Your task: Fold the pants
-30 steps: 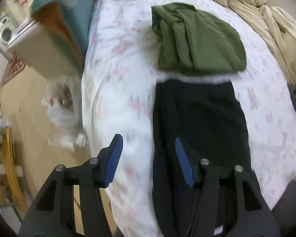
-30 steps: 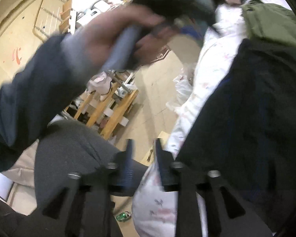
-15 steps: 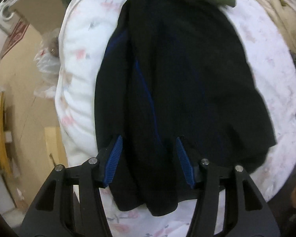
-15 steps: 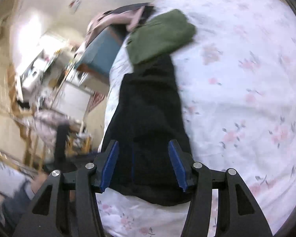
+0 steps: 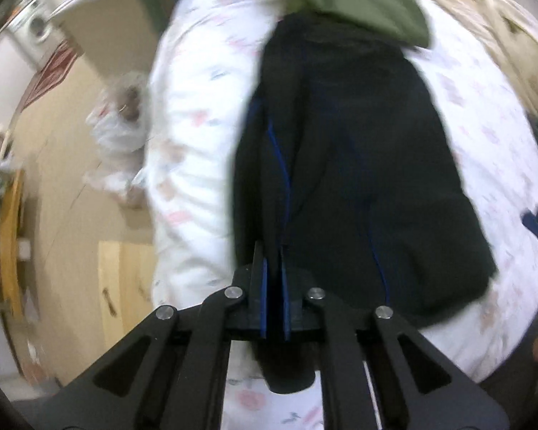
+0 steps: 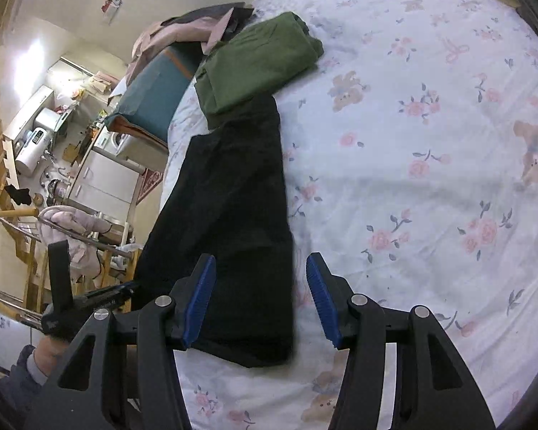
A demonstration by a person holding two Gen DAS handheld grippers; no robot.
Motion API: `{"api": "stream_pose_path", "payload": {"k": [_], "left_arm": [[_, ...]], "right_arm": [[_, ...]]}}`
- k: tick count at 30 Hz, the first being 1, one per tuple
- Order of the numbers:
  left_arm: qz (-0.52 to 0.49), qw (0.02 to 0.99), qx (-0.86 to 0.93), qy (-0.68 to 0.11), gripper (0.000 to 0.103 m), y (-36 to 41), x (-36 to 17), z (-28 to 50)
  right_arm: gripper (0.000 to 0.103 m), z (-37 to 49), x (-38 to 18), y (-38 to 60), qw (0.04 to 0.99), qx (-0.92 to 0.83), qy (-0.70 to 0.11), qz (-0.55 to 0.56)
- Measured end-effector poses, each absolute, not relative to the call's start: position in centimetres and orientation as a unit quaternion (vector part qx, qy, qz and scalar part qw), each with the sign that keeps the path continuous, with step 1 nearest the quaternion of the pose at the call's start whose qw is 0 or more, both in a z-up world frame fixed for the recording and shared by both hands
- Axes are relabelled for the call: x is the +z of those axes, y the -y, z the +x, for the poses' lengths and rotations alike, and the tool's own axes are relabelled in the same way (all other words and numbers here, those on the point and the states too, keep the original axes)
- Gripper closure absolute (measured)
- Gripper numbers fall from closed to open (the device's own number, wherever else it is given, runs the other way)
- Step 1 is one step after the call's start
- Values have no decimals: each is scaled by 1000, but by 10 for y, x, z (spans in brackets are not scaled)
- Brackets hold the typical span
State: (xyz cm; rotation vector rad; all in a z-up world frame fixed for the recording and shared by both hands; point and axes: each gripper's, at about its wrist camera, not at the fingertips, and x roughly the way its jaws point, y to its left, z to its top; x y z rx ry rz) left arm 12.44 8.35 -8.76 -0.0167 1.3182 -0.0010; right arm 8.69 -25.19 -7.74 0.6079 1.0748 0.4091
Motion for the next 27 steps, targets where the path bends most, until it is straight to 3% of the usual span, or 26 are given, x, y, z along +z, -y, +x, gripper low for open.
{"api": "stream_pose_path", "payload": {"k": [1, 3, 5, 8, 15, 16, 18, 23, 24, 25, 26, 27], "left_arm": [[-22, 780, 9, -625, 86, -88, -93, 127], [-43, 776, 29, -629, 40, -97, -93, 127], [-96, 778, 35, -620, 26, -112, -90, 121], [-136, 772, 25, -621, 26, -120, -88, 117], [-79, 754, 15, -652, 26, -91, -115, 112], [-63, 754, 12, -653, 27, -87, -117, 112], [-43, 761, 19, -647, 69, -82, -115, 109], [-37, 755, -9, -655, 79, -70, -120, 105], [-35, 753, -14, -657, 94, -68, -120, 104], [-35, 755, -20, -655, 96, -66, -119, 102], [-38, 759, -19, -650, 99, -66, -118, 101], [-49, 764, -22, -643, 100, -66, -114, 100]], "right_arm": [[47, 88, -79, 251, 794, 190, -504, 282], [47, 88, -82, 249, 791, 188, -511, 280], [47, 89, -86, 248, 786, 189, -517, 283], [47, 87, -91, 250, 776, 188, -524, 295], [46, 96, -125, 250, 732, 187, -564, 332], [46, 96, -130, 248, 725, 190, -571, 334], [46, 97, -138, 243, 712, 202, -581, 339], [46, 95, -148, 217, 682, 244, -611, 318], [46, 94, -151, 210, 682, 245, -620, 300], [48, 92, -152, 205, 683, 245, -627, 285], [68, 90, -151, 203, 687, 245, -626, 275], [98, 88, -146, 201, 694, 250, -620, 265]]}}
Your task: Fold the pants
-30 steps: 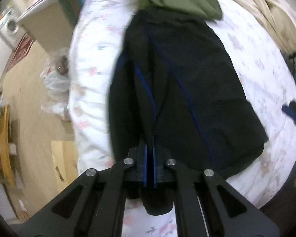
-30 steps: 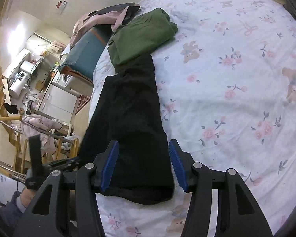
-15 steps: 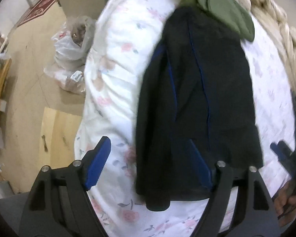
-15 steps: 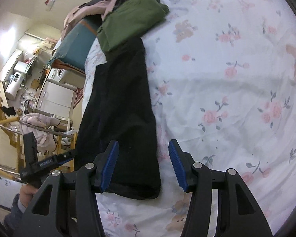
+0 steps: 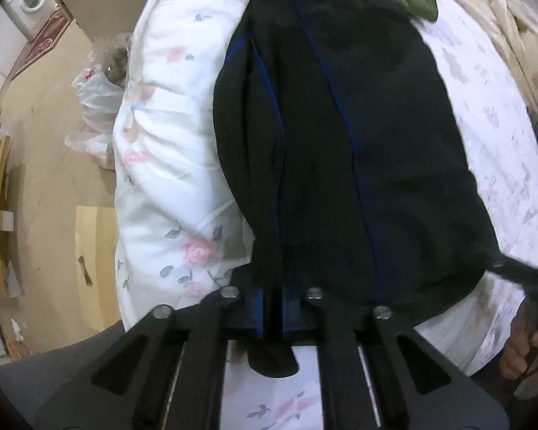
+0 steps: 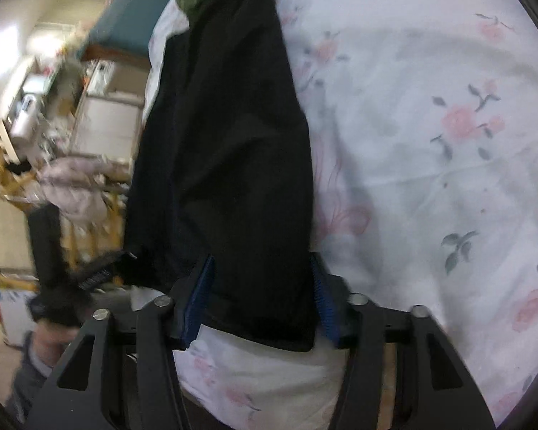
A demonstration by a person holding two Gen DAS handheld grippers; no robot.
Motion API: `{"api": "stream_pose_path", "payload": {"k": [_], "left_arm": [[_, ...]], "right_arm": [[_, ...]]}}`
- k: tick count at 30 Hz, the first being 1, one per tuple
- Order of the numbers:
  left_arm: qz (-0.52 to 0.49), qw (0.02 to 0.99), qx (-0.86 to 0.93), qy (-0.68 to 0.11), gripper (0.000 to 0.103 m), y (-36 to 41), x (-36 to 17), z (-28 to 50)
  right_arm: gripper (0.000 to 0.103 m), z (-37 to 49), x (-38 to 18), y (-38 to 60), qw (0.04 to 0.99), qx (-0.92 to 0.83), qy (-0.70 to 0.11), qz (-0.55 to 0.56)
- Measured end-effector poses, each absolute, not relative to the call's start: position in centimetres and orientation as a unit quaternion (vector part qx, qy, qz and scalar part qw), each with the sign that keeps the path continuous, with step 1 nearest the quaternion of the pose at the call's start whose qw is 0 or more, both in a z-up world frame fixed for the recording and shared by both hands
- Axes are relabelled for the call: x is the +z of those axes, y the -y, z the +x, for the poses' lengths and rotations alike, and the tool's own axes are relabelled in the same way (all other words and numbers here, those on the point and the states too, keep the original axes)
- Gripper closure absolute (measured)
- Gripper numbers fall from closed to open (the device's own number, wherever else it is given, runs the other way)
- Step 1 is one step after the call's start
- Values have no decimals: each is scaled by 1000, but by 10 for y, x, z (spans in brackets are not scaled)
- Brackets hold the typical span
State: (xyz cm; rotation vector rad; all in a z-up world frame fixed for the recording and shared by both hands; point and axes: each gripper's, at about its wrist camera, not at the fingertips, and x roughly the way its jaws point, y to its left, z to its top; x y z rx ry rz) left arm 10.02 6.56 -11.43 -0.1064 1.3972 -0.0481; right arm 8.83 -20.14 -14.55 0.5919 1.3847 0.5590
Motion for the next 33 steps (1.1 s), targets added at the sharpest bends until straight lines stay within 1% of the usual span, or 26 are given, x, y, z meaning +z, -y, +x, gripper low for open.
{"api": "stream_pose_path", "payload": {"k": [3, 6, 10, 13, 14, 16, 17, 18, 19, 20, 21, 23, 27, 30, 33], "left_arm": [[-84, 764, -35, -638, 100, -65, -103, 97], [-115, 763, -58, -634, 100, -62, -86, 88], [-145, 748, -99, -640, 100, -50, -74, 61], [-170, 722, -112, -661, 99, -46, -81, 39], [-163, 711, -111, -675, 99, -41, -89, 32], [-122, 711, -93, -686, 96, -34, -97, 25], [-108, 711, -76, -691, 95, -34, -98, 23], [-100, 705, -61, -699, 83, -36, -100, 25], [-98, 701, -49, -704, 75, -41, -98, 27], [-108, 707, -45, -697, 62, -47, -92, 30], [-122, 719, -45, -682, 51, -53, -83, 35], [-142, 741, -45, -655, 46, -64, -65, 56], [-126, 769, -40, -626, 44, -70, -49, 115], [-79, 779, -51, -621, 42, -62, -63, 185], [-64, 777, -77, -621, 42, -60, -86, 239]], "right_arm": [[98, 85, -111, 214, 724, 266, -577, 269], [98, 73, -84, 234, 728, 268, -566, 280], [98, 36, -63, 260, 721, 244, -593, 263], [97, 13, -69, 278, 704, 223, -620, 263], [91, 9, -79, 283, 688, 206, -642, 266], [85, 8, -90, 284, 678, 184, -665, 254], [76, 9, -89, 285, 681, 175, -666, 249], [63, 12, -84, 287, 690, 170, -660, 244], [54, 17, -76, 291, 705, 167, -646, 237], [42, 20, -70, 294, 718, 166, -634, 236], [40, 28, -63, 298, 730, 174, -615, 240], [41, 45, -54, 300, 739, 192, -596, 248], [40, 99, -46, 296, 759, 207, -566, 246], [40, 150, -51, 282, 757, 220, -565, 244], [41, 198, -62, 275, 747, 238, -573, 237]]}}
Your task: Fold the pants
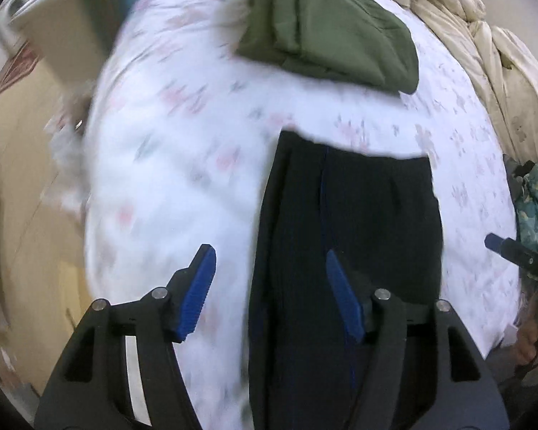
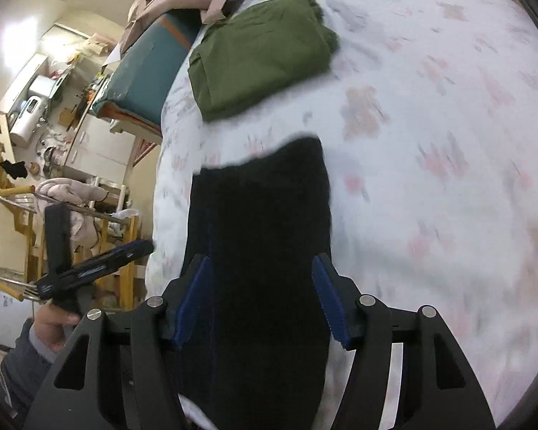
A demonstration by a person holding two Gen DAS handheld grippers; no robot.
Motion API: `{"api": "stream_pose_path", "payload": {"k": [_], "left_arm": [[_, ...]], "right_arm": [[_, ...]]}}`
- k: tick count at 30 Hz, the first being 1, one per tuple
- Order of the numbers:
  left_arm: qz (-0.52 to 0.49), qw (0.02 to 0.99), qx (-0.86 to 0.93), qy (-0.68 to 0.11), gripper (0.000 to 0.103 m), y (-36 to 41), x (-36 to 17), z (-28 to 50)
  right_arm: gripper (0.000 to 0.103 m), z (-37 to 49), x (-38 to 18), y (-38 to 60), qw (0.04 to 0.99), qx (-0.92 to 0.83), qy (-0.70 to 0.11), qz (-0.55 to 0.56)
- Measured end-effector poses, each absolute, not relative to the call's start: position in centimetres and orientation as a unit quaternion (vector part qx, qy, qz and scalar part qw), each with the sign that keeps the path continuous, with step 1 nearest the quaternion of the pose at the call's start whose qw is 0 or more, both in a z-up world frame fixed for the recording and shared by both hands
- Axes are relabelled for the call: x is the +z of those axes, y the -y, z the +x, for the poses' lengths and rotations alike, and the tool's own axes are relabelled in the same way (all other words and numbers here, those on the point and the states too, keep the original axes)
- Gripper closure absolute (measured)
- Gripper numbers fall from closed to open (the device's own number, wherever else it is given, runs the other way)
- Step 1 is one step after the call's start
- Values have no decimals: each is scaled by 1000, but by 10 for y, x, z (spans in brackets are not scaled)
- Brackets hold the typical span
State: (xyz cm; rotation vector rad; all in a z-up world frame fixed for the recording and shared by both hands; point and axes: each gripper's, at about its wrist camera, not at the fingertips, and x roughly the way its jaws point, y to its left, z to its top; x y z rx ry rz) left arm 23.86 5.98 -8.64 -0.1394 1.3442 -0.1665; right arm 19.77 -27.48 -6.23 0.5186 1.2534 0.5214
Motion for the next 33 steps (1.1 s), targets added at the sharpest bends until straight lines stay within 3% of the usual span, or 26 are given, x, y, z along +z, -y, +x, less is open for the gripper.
{"api": "stream_pose_path", "payload": {"k": [11, 12, 13, 14, 15, 17, 18, 23, 27, 33], "left_arm": [[21, 758, -177, -628, 42, -25, -133, 308], [24, 755, -186, -628, 43, -22, -135, 312], [24, 758, -196, -621, 48, -21, -136, 315], [21, 758, -206, -619, 73, -19, -136, 317], [32, 760, -210, -614, 89, -17, -134, 319], [33, 758, -215, -615, 91, -15, -130, 324], [30, 754, -220, -618, 91, -17, -128, 327], [35, 783, -231, -576, 91, -12, -90, 357], [98, 847, -229, -470, 90, 12, -33, 366], [106, 852, -301, -415, 90, 1, -7, 313]], "right_arm": [[41, 278, -127, 257, 706, 274, -626, 186], [44, 281, -130, 256, 704, 278, -627, 184], [49, 284, -133, 253, 706, 283, -624, 179], [63, 288, -134, 250, 708, 284, -623, 172], [72, 291, -136, 247, 707, 284, -626, 166], [89, 295, -130, 241, 702, 312, -623, 145], [90, 295, -123, 238, 706, 323, -618, 123], [91, 324, -76, 245, 757, 296, -579, 66], [91, 323, -25, 249, 833, 269, -484, 8], [91, 267, -3, 266, 841, 299, -450, -15]]}}
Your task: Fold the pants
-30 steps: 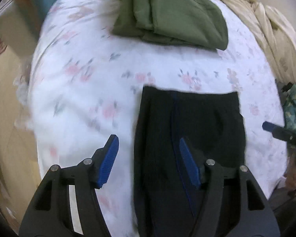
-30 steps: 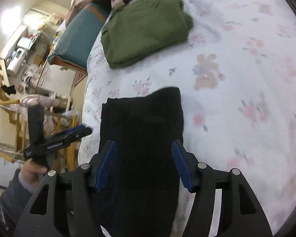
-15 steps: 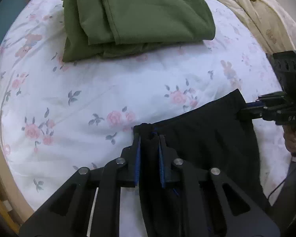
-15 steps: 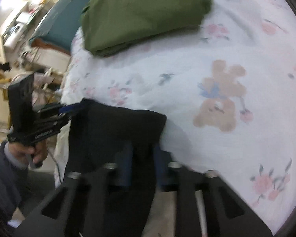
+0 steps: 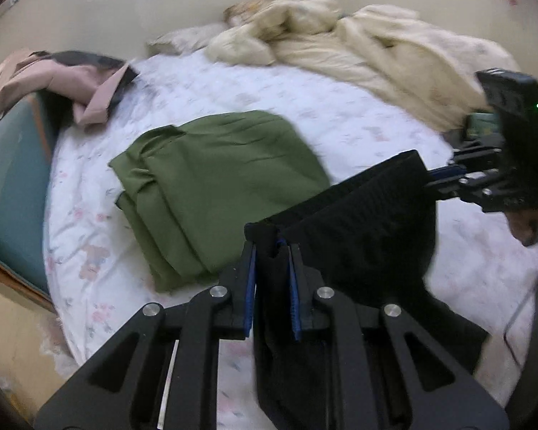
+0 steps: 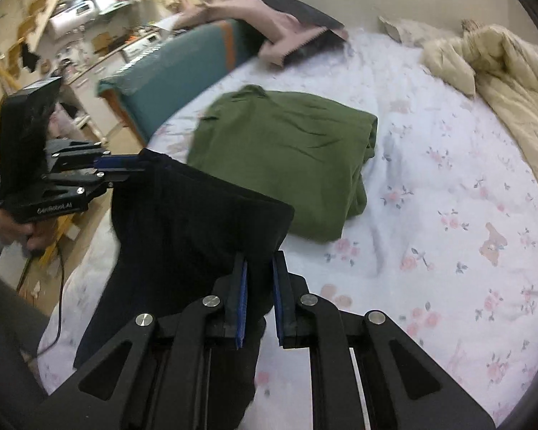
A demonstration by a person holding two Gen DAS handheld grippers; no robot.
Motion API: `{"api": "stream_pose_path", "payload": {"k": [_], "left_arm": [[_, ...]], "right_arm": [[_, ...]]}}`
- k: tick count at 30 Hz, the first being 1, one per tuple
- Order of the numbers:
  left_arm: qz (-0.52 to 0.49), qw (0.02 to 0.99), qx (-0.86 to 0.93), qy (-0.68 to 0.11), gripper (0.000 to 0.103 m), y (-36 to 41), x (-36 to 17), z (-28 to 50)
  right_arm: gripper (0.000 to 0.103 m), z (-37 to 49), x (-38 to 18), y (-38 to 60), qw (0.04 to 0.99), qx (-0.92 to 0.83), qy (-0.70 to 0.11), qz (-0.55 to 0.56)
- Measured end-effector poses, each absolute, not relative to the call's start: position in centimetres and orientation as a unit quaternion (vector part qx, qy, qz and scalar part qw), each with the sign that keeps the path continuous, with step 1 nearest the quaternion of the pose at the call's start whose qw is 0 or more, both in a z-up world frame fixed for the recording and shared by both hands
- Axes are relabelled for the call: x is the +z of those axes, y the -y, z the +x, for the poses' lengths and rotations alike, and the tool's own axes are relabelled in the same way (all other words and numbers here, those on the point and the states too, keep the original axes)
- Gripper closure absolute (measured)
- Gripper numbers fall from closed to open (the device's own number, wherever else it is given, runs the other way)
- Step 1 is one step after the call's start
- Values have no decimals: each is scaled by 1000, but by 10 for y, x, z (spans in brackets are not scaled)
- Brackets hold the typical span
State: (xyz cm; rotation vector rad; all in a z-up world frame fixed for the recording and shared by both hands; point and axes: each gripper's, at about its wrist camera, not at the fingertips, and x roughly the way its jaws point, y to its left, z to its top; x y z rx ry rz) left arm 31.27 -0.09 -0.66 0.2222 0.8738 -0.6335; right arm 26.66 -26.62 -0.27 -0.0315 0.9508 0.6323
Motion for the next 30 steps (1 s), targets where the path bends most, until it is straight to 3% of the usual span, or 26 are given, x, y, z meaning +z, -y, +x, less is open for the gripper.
{"api": "stream_pose_path", "payload": {"k": [3, 7, 11, 19, 22, 26, 30], "left_arm": [[98, 843, -344, -402, 89, 4, -4, 277], [163, 830, -370, -384, 89, 11, -4, 215], [192, 811, -379, -402, 89, 12, -9, 164], [306, 707, -374, -516, 78, 24, -76, 86], [269, 690, -394, -544, 66, 15, -71, 85], [148, 751, -353, -539, 50, 4, -44, 119], [78, 775, -272, -565, 50, 11, -63, 143]], "right_arm": [[91, 222, -1, 272, 843, 298, -447, -23], [91, 162, -8, 270, 841, 296, -453, -7], [90, 109, -17, 251, 827, 303, -468, -68], [84, 50, -66, 243, 748, 318, -569, -127], [85, 47, -54, 250, 767, 305, -553, -116], [84, 71, -34, 268, 811, 262, -523, -24], [84, 85, -48, 250, 787, 306, -536, 15]]}}
